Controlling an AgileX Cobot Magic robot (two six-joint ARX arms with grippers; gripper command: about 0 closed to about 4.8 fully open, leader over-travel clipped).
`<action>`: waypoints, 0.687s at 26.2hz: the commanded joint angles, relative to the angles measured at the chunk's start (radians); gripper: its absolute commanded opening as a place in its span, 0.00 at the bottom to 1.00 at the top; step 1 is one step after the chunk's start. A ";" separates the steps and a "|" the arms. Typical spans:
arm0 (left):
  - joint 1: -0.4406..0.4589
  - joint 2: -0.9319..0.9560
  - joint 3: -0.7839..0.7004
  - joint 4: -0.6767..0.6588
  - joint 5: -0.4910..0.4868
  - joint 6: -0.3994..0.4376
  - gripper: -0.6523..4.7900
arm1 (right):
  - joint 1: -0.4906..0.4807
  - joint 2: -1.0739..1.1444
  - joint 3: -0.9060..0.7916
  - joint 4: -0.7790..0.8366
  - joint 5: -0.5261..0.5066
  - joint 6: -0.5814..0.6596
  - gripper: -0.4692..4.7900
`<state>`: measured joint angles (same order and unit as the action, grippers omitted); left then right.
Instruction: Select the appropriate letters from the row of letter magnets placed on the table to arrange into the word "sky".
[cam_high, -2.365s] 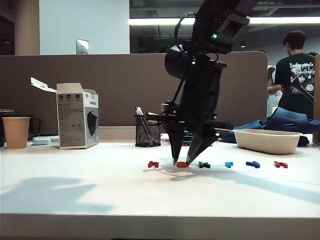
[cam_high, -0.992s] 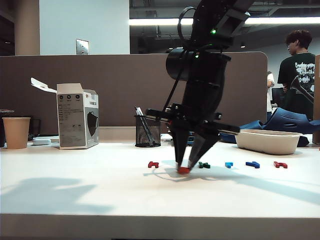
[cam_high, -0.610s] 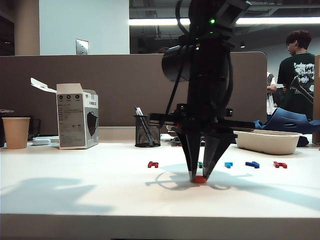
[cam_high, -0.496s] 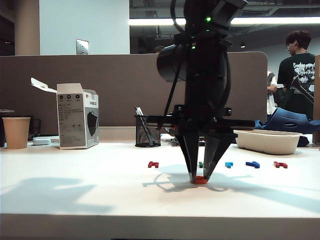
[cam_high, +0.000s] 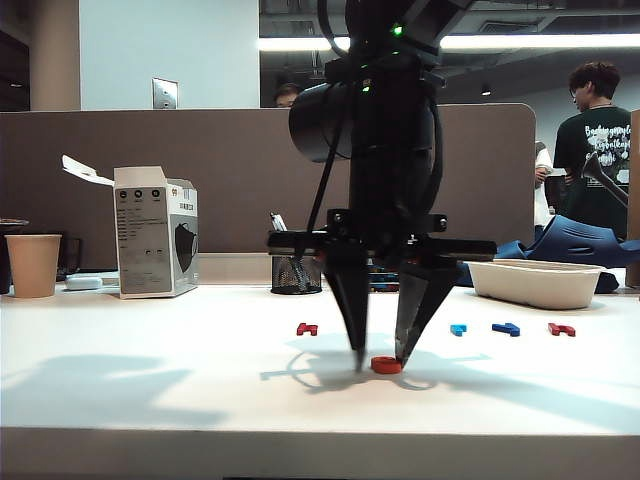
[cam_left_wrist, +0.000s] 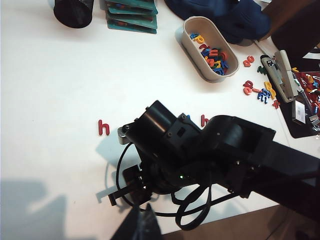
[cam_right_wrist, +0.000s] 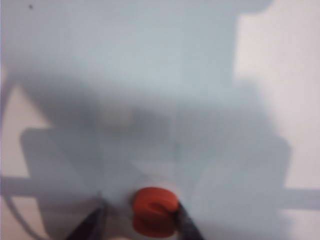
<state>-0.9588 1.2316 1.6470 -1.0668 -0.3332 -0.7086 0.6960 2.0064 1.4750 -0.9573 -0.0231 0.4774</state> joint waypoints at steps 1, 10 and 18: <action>0.000 -0.002 0.002 0.006 -0.003 0.001 0.11 | -0.004 0.010 -0.015 -0.015 0.016 0.002 0.52; 0.000 -0.002 0.002 0.006 -0.003 0.001 0.11 | -0.022 -0.101 -0.013 -0.010 0.047 -0.010 0.54; 0.000 -0.002 0.002 0.007 -0.003 0.001 0.11 | -0.040 -0.126 -0.013 0.082 0.062 -0.019 0.54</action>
<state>-0.9588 1.2320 1.6470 -1.0668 -0.3332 -0.7090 0.6682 1.8866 1.4605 -0.9360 0.0254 0.4652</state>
